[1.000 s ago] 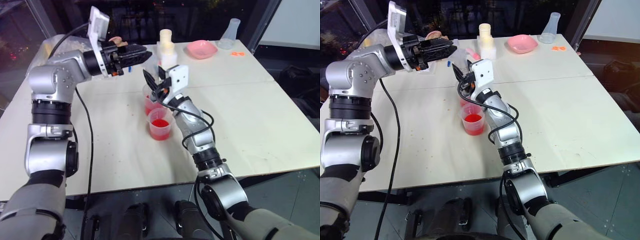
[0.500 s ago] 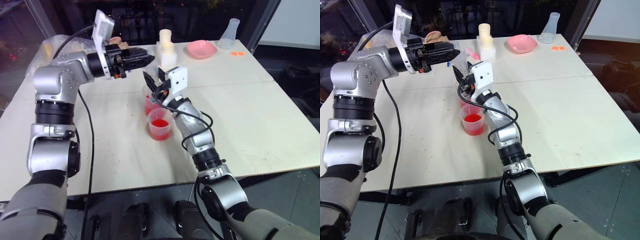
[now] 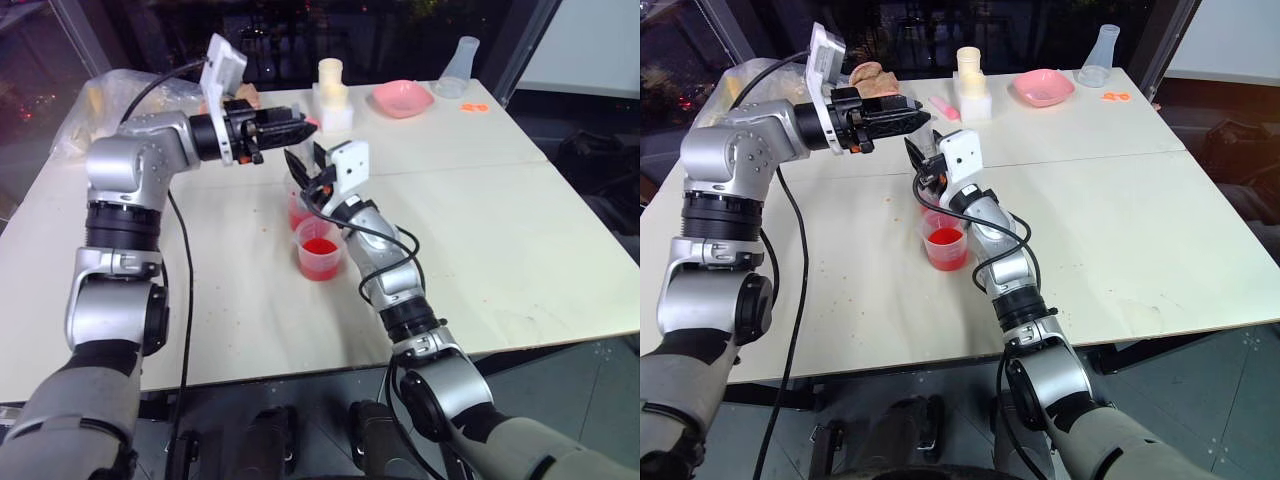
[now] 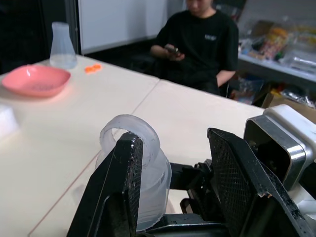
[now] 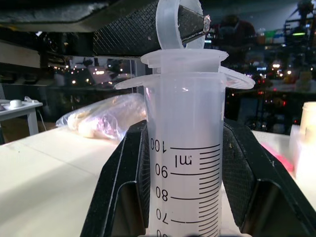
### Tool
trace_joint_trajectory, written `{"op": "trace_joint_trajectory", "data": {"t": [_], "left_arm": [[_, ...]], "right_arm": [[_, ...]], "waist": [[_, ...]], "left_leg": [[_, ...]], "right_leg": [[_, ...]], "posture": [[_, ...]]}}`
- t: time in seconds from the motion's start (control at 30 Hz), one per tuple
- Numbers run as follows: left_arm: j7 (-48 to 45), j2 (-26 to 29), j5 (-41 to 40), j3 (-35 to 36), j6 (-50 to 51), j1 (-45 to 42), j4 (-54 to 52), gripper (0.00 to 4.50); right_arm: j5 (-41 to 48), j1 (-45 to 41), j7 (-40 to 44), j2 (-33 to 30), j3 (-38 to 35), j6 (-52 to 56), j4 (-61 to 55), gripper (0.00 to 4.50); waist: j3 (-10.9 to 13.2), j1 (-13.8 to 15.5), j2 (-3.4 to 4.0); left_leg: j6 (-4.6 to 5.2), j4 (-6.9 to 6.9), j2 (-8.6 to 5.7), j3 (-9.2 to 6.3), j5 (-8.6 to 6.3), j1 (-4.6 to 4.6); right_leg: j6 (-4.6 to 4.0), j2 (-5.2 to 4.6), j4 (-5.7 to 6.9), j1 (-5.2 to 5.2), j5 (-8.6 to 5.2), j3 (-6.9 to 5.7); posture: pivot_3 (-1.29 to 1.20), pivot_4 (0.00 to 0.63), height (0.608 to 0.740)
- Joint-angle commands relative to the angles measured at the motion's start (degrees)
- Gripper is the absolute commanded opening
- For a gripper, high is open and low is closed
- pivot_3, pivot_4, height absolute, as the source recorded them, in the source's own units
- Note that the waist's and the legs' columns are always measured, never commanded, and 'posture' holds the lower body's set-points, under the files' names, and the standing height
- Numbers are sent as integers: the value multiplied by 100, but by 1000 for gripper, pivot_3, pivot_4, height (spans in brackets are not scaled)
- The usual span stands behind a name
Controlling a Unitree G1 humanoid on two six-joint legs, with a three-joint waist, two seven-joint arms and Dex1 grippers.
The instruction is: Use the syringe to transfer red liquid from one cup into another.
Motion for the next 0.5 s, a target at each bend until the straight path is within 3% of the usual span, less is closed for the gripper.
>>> {"op": "trace_joint_trajectory", "data": {"t": [0.03, 0.3, 0.5], "left_arm": [[-5, -8, -42, 52, -1, -123, -155, 2149], [30, -42, -29, 96, 8, -146, -122, 95], [-19, -62, -69, 103, 16, -186, -127, 18]], "right_arm": [[-38, -207, 37, 94, 64, -132, -14, 1370], [-63, -195, 30, 92, 66, -185, 46, 1370], [-84, -155, 56, 97, 76, -180, 22, 1370]], "waist": [[0, 0, 0], [0, 0, 0], [0, 0, 0]], "left_leg": [[0, 0, 0, 0, 0, 0], [0, 0, 0, -1, 0, 0], [0, 0, 0, -1, 0, 0]], "right_leg": [[0, 0, 0, 0, 0, 0], [0, 0, 0, 0, 0, 0], [0, 0, 0, 0, 0, 0]], "posture": [[0, 150, 740], [0, 150, 740], [0, 150, 740]]}}
